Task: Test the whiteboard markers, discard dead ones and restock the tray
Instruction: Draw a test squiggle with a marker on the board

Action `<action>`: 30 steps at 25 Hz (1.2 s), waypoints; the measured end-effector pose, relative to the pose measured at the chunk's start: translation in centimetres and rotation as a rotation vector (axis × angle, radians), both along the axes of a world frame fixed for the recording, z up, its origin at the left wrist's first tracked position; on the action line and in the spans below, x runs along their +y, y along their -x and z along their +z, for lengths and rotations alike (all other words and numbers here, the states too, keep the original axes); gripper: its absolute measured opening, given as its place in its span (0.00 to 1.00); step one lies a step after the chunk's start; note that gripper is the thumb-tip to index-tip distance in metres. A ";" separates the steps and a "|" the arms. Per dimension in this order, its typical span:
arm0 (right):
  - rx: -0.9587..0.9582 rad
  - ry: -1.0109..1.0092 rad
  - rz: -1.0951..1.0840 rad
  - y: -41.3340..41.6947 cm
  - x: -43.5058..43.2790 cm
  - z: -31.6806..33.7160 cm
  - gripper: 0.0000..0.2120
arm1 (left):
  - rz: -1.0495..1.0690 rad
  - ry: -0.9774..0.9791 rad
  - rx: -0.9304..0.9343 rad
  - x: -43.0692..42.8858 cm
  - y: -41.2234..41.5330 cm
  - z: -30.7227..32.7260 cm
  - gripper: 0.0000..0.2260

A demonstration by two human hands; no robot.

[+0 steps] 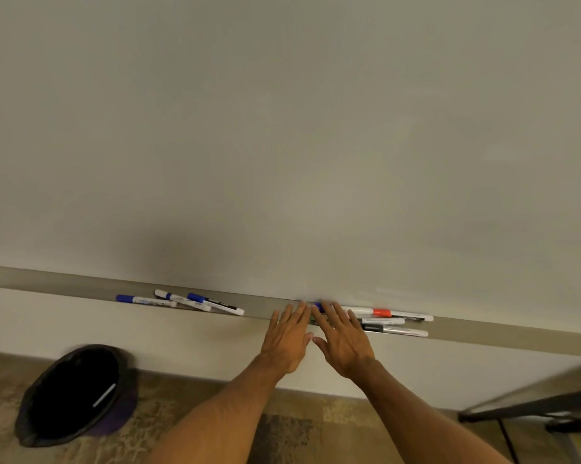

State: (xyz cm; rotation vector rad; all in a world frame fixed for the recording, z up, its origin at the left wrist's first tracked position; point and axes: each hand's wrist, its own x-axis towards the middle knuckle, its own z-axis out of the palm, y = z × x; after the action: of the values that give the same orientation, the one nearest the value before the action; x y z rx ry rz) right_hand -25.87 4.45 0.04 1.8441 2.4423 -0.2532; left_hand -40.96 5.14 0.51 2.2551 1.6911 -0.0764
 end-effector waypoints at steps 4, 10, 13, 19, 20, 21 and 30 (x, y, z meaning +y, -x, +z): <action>-0.086 0.058 0.000 -3.4 0.0 -1.3 0.32 | 0.028 0.019 0.030 -0.8 -3.8 -0.6 0.31; -0.036 -0.035 0.035 -7.9 -0.1 -2.7 0.48 | 0.063 0.029 0.085 -1.4 -7.9 -1.7 0.33; -0.034 -0.021 0.040 -10.3 -0.2 -2.8 0.42 | 0.054 0.018 0.084 -1.5 -10.3 -1.6 0.34; 0.023 -0.132 0.089 -15.5 -0.8 -1.9 0.36 | 0.032 -0.016 0.102 -2.0 -15.1 -1.0 0.33; 0.052 -0.164 0.072 -16.6 -1.0 -1.5 0.33 | 0.024 -0.024 0.100 -2.1 -16.1 -0.9 0.33; 0.078 -0.197 0.046 -17.5 -1.1 -1.3 0.30 | 0.015 -0.031 0.093 -2.1 -17.1 -0.7 0.33; 0.139 -0.170 -0.038 -23.7 -2.1 -1.0 0.21 | -0.009 0.004 0.074 -2.8 -23.0 -1.5 0.35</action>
State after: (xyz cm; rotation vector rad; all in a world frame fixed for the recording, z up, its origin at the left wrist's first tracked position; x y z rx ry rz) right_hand -2.14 2.32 -0.92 2.0059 2.5967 -0.1872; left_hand -17.95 2.32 -0.96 2.2832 1.7161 -0.1671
